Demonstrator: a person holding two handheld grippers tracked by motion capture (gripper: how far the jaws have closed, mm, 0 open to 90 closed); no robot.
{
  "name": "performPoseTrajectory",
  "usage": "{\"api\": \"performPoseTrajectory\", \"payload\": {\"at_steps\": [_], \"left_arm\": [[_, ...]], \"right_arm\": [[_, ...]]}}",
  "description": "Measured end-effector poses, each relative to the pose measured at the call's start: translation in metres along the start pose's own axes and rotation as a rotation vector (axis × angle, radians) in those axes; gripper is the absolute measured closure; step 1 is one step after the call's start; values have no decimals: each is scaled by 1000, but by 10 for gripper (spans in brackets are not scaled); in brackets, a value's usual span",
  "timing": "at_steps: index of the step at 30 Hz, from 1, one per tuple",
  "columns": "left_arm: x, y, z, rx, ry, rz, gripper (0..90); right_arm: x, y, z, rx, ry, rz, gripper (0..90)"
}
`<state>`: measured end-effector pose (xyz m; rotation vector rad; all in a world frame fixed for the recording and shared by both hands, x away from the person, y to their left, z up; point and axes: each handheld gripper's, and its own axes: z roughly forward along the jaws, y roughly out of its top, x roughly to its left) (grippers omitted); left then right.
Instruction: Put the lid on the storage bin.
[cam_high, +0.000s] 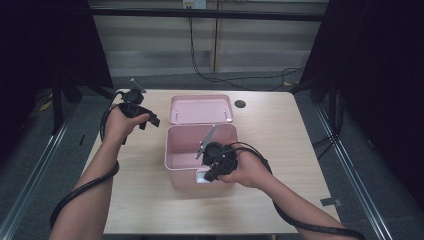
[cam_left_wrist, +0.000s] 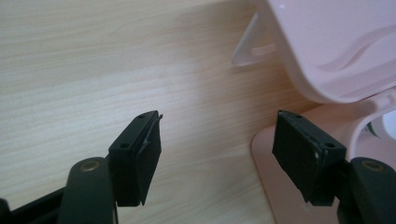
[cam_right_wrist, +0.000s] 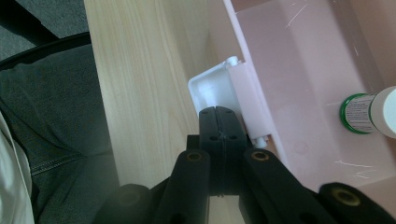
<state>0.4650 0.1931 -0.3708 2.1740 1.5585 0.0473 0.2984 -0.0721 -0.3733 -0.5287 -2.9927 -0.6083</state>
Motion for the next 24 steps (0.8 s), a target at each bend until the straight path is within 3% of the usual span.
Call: {"api": "performPoseTrajectory", "payload": {"at_steps": [6, 11, 12, 24], "left_arm": [[-7, 12, -5, 3, 9, 2, 322], [-15, 21, -8, -2, -9, -8, 327], [-16, 22, -8, -4, -2, -5, 332], [-34, 41, -1, 14, -2, 14, 363]], "right_arm": [[0, 0, 0, 0, 1, 5, 900], [0, 0, 0, 0, 1, 1, 900], [1, 0, 0, 2, 2, 18, 900], [0, 0, 0, -3, 8, 13, 900]]}}
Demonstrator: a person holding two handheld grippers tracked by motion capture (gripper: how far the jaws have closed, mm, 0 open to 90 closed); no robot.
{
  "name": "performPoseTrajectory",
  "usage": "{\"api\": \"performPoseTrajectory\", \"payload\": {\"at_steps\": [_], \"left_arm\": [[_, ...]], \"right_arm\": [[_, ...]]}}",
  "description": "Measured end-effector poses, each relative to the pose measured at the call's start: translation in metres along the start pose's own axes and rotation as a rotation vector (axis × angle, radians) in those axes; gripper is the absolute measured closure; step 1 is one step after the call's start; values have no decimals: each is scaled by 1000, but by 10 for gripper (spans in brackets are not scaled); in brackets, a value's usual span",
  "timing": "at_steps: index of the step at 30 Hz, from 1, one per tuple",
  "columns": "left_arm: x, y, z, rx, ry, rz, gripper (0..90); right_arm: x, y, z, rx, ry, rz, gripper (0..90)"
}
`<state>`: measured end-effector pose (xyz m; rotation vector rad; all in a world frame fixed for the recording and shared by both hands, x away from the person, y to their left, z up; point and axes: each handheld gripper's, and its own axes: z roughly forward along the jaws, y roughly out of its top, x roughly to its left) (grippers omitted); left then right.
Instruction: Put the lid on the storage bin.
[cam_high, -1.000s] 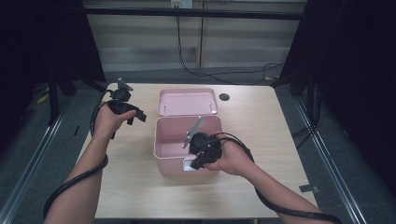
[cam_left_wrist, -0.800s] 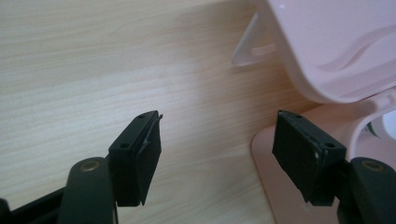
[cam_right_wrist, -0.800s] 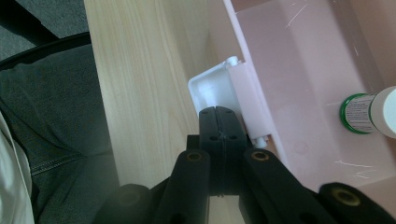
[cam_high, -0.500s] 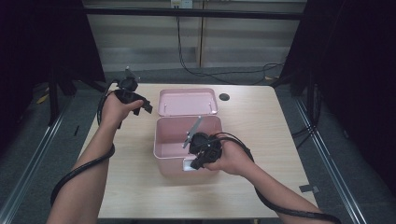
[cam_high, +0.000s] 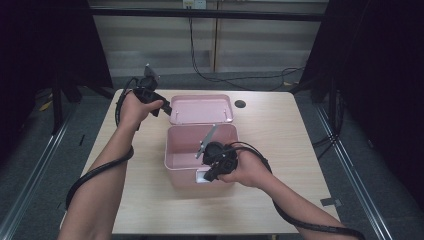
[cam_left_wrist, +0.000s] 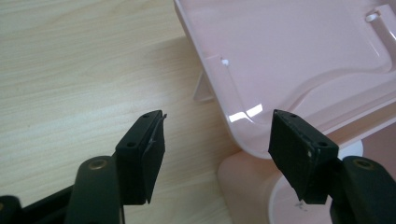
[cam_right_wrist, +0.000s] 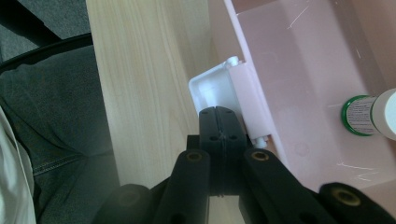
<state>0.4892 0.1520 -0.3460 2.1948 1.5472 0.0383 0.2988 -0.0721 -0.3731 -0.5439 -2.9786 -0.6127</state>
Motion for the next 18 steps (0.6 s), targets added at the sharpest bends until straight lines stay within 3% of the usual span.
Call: {"api": "performPoseTrajectory", "payload": {"at_steps": [7, 18], "left_arm": [[-3, 5, 12, 21, 20, -13, 395], [-6, 13, 24, 16, 26, -23, 432]], "right_arm": [[-1, 1, 0, 1, 1, -14, 900], [-2, 3, 1, -2, 5, -6, 900]]}}
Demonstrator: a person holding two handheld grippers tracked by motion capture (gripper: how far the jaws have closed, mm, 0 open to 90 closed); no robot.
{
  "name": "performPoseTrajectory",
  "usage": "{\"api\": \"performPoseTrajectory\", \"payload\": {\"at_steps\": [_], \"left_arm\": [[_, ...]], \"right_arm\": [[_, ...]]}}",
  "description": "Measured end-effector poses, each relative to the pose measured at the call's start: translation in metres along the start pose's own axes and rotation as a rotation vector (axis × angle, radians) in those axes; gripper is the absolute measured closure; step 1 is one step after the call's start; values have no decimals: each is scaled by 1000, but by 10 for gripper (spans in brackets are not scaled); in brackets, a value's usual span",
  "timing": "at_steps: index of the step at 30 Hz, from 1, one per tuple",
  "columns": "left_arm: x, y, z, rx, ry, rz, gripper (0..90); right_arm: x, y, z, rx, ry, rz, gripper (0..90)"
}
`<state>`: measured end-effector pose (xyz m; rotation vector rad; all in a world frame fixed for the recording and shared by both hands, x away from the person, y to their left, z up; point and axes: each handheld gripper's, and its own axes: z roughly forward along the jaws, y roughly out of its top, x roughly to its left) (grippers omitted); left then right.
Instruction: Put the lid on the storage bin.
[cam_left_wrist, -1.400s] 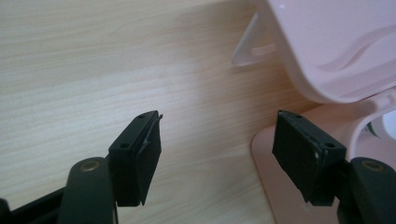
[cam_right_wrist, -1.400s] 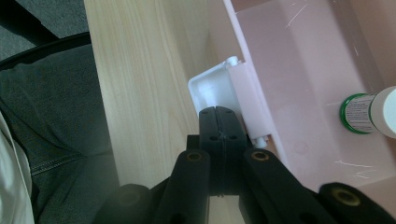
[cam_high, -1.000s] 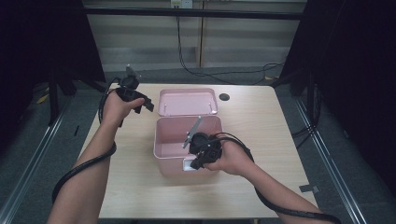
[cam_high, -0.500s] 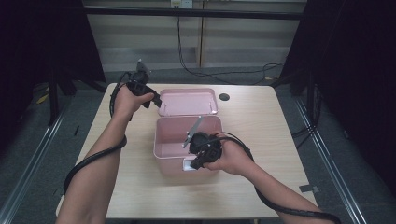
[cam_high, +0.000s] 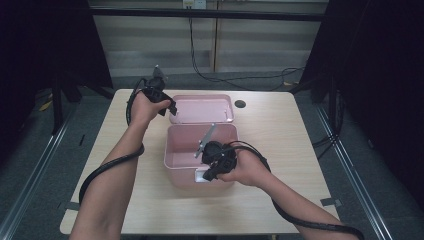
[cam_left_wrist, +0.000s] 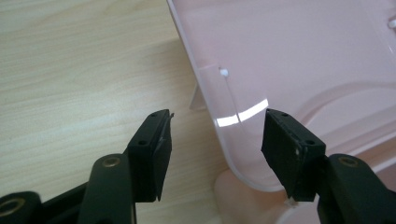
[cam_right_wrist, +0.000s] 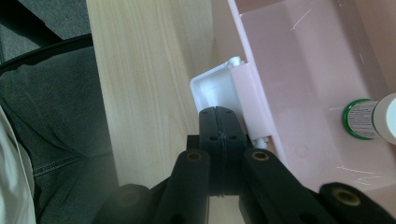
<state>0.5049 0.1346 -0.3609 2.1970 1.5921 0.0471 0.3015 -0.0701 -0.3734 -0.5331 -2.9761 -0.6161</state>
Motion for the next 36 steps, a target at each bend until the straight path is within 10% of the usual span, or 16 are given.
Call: {"api": "performPoseTrajectory", "payload": {"at_steps": [36], "left_arm": [[1, 36, 44, -44, 47, -55, 644]], "right_arm": [[-7, 3, 1, 2, 38, -22, 900]]}}
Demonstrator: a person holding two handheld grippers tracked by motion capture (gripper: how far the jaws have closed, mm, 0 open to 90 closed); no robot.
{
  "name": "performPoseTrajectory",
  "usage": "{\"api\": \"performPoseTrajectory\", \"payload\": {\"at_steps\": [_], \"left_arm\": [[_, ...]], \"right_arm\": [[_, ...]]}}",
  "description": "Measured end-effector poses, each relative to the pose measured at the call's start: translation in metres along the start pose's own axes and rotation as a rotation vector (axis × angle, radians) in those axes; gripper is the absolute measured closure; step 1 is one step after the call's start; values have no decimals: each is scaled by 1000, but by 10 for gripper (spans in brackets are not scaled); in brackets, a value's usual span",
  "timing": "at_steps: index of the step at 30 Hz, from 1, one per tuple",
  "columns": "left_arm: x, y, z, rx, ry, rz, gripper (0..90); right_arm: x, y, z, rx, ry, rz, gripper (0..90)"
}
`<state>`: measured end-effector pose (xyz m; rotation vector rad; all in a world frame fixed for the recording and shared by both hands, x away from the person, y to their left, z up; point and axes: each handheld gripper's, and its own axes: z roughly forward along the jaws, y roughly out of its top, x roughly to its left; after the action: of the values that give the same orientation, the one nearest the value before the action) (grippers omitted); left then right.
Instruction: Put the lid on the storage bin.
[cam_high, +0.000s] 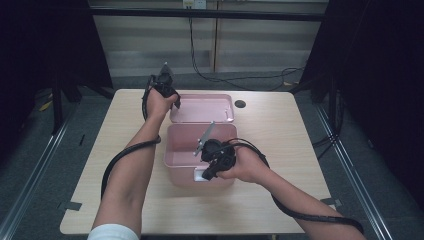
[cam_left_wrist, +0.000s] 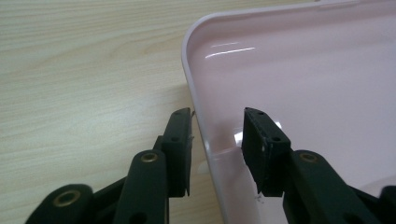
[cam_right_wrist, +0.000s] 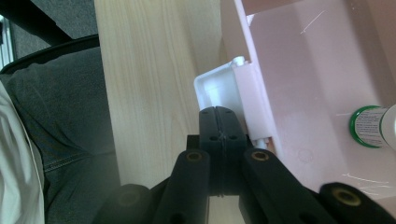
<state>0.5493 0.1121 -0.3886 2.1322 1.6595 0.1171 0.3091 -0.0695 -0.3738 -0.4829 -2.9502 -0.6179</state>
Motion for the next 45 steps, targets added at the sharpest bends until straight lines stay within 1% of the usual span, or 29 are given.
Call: {"api": "performPoseTrajectory", "payload": {"at_steps": [5, 6, 7, 9, 10, 12, 17, 18, 21, 23, 25, 26, 27, 30, 32, 34, 38, 41, 43, 45], "left_arm": [[0, 1, 1, -4, 10, 2, 644], [0, 1, 2, 0, 10, -3, 645], [1, 2, 3, -7, 11, -10, 644], [2, 2, 4, -1, 17, -5, 648], [2, 2, 4, 2, 10, -13, 661], [3, 1, 4, -5, 11, -17, 709], [5, 1, -2, -4, 12, -25, 818], [6, 1, -3, -6, 6, -30, 830], [6, 1, -4, -7, 8, -31, 838], [6, 1, -6, -11, 3, -42, 842], [5, 2, -8, -10, 7, -41, 843], [5, 2, -10, -7, 7, -36, 843], [4, 2, -11, -15, 5, -42, 844], [4, 3, -15, -18, 11, -43, 848], [4, 3, -18, -18, 11, -48, 850], [4, 3, -22, -25, 7, -58, 851], [3, 3, -30, -43, 7, -52, 857], [1, 4, -35, -53, 12, -56, 861], [1, 3, -39, -57, 12, -46, 863], [-1, 3, -42, -72, 12, -60, 865]], "right_arm": [[0, 1, 0, 4, 0, 1, 900], [-1, 1, 0, 1, -1, -3, 900], [-1, 1, 0, 2, -1, -3, 900], [0, 1, 0, 6, -1, 0, 900], [-1, 1, 0, 3, -1, -7, 900], [-1, 1, 0, 1, 0, -3, 900], [-1, 1, 1, 0, 0, -7, 900], [-1, 1, 1, 0, -1, -4, 900], [0, 2, 1, 5, -4, 1, 900], [0, 1, 1, 3, -5, -5, 900], [0, 1, 1, 3, -6, -3, 900], [0, 1, 1, 3, -5, -4, 900], [0, 1, 1, 2, -5, 0, 900], [-1, 1, 1, 0, -6, -6, 900], [0, 1, 1, 1, -11, -1, 900], [1, 1, 1, 6, -8, 1, 900], [2, 1, 1, 5, -8, 5, 900], [3, 2, 2, 9, -12, 8, 900], [3, 2, 2, 9, -9, 10, 900], [3, 2, 2, 8, -12, 9, 900]]}}
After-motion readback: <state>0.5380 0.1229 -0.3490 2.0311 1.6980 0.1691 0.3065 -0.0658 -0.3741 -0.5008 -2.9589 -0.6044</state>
